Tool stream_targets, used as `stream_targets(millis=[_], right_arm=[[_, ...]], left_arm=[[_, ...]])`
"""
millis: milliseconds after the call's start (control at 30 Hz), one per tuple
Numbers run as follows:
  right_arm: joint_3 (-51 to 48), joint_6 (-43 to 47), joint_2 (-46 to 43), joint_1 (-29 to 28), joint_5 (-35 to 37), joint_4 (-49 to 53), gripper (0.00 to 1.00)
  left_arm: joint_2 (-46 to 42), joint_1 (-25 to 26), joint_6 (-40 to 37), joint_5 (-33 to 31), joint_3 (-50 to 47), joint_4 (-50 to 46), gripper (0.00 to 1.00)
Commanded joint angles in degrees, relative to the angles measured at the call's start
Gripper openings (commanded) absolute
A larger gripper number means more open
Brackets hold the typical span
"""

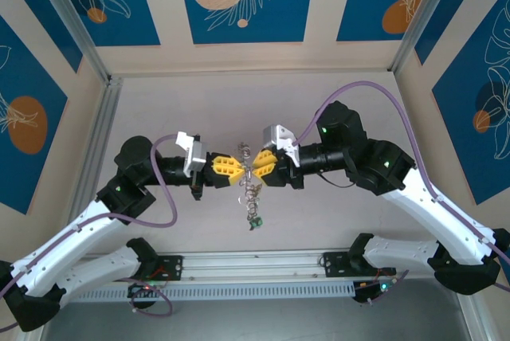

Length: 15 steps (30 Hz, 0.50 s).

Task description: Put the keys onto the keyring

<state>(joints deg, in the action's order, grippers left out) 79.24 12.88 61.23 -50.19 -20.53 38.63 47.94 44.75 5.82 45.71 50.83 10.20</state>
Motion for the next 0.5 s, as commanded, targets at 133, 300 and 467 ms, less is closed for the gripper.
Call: stream_targets(millis=[133,300,467], right_arm=[[-1.6,-0.9,-1.6,0.6,-4.2,-2.5,0.02],[-1.7,-0.9,-2.0,0.7,-5.1,-2.1,0.13],[-2.1,-1.6,-4.4,0.8,-5.6,-2.3,0.33]], left_arm=[[-0.5,0.0,1.7,2.6,0.1,5.6,0.0],[-0.6,0.0,1.7,2.9,0.2,5.5,0.0],[-1.0,0.0,1.5,3.8,0.6,4.9,0.0]])
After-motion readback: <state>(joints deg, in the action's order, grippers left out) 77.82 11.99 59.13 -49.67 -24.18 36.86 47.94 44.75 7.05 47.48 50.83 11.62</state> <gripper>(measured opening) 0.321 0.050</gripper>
